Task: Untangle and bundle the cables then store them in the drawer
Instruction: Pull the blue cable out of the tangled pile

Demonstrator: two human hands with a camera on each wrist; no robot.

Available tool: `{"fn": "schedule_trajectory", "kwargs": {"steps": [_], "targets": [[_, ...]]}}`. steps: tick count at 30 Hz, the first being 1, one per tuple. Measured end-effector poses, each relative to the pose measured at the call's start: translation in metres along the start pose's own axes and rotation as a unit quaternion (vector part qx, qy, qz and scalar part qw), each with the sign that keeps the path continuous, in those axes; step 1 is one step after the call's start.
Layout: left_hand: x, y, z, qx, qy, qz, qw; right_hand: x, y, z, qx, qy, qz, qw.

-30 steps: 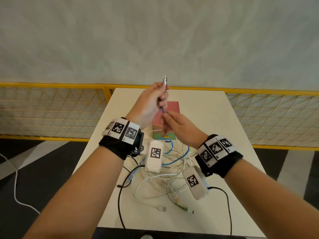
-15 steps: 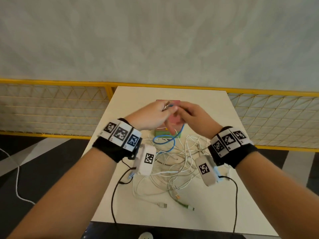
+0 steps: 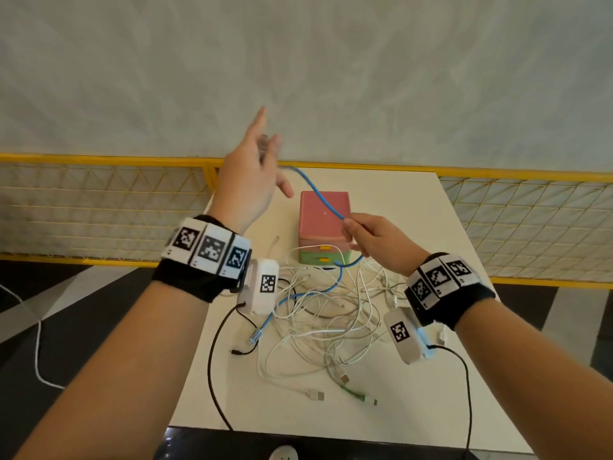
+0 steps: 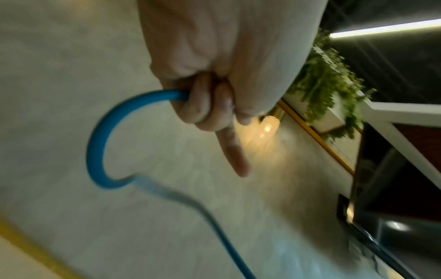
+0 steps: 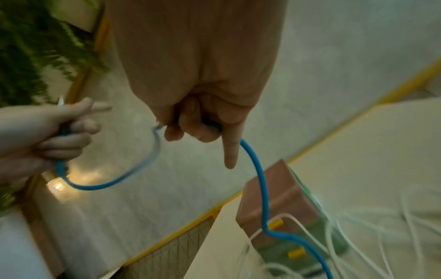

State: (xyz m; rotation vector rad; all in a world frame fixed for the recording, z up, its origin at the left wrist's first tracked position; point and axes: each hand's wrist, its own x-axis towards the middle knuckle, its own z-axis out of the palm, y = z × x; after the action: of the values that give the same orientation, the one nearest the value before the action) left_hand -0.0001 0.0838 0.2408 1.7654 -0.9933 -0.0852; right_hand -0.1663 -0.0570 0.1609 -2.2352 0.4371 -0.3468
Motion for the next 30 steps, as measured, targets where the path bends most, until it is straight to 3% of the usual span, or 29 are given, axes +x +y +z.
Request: {"fn": "schedule_trajectory", "kwargs": {"steps": [3, 5, 6, 9, 13, 14, 16, 19, 22, 25, 27, 30], "targets": [[-0.014, 0.006, 0.017, 0.066, -0.165, 0.057, 0.982, 0.006, -0.024, -0.009, -0.081, -0.021, -0.054, 0.995], [-0.021, 0.005, 0.027, 0.104, -0.266, 0.047, 0.957, 0.011, -0.038, -0.018, -0.085, -0.016, -0.088, 0.992], [-0.023, 0.003, 0.029, 0.095, -0.287, 0.042, 0.952, 0.014, -0.042, -0.023, -0.088, -0.013, -0.097, 0.991], [-0.017, -0.002, 0.027, 0.066, -0.212, 0.037, 0.974, 0.02, -0.038, -0.028, -0.044, -0.02, -0.093, 0.994], [0.005, 0.0, 0.006, -0.063, 0.017, 0.029, 0.997, 0.022, -0.008, -0.009, 0.086, -0.036, -0.043, 0.995], [0.01, 0.0, 0.0, -0.077, 0.065, 0.022, 0.995, 0.02, -0.001, -0.005, 0.078, -0.042, -0.026, 0.996], [0.014, -0.002, -0.009, -0.044, 0.097, -0.001, 0.994, 0.018, 0.009, 0.002, 0.027, -0.044, -0.015, 0.999], [0.008, -0.006, -0.01, 0.063, 0.049, 0.013, 0.997, 0.018, 0.004, 0.002, -0.026, -0.041, -0.03, 0.998], [-0.005, 0.0, 0.007, 0.093, -0.109, 0.069, 0.987, 0.023, -0.017, -0.002, -0.073, -0.039, -0.061, 0.995], [-0.012, 0.002, 0.023, 0.179, -0.229, 0.049, 0.956, 0.029, -0.038, -0.012, -0.077, -0.016, -0.103, 0.992], [-0.011, -0.002, 0.021, 0.17, -0.227, 0.05, 0.958, 0.031, -0.04, -0.019, -0.067, -0.005, -0.12, 0.991], [-0.005, -0.003, 0.01, 0.128, -0.157, 0.082, 0.976, 0.03, -0.028, -0.018, -0.042, 0.0, -0.124, 0.991]]}}
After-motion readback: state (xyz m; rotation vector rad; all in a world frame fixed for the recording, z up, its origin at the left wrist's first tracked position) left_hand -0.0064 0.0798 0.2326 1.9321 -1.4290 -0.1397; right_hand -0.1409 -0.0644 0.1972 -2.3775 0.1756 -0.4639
